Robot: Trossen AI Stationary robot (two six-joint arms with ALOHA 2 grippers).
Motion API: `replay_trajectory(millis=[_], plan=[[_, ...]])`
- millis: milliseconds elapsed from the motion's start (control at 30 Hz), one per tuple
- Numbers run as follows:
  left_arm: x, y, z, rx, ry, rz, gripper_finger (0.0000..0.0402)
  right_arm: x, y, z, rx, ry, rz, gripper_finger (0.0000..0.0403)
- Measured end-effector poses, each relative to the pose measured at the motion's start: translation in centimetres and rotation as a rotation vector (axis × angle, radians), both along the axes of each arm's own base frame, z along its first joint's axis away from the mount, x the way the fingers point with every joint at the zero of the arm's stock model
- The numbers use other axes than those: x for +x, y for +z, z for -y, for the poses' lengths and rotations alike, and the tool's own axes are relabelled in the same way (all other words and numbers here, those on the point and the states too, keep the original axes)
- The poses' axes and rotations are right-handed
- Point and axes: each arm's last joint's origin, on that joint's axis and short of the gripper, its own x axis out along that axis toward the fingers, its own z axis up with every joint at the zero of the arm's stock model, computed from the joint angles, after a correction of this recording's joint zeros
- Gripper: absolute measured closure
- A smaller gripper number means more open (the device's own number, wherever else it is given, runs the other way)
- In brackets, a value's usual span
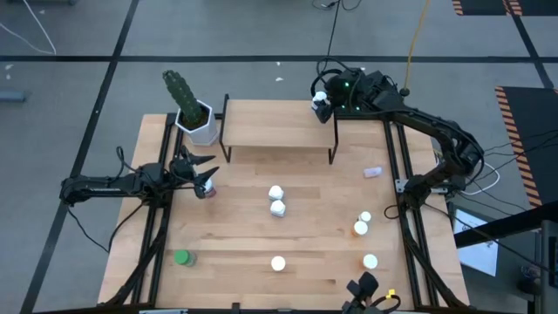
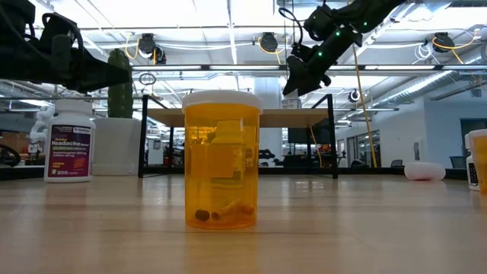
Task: Pick and place medicine bottles onto shelf by color
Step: Put the top right white and blue pill bottle on the shelf
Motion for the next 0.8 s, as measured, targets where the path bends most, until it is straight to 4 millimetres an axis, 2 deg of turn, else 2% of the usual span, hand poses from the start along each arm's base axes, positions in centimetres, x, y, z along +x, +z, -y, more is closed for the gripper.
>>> replay_trajectory(millis=[400,633,800], plan=[[0.0,0.0,0.0,0.000,0.000,0.000,0.0213,0.1,0.0,0.0,-0.012,0.028,-0.004,0.0239],[0.0,0.0,0.0,0.000,0.000,0.000,0.0213,0.0,0.1,0.1,-0.079,0.147,-0.042,0.0220],[0.0,0.0,0.0,0.000,0.000,-0.001,0.0213,-1.4,0.3,1.5,-0.079,0.265,0.005,0.0221]])
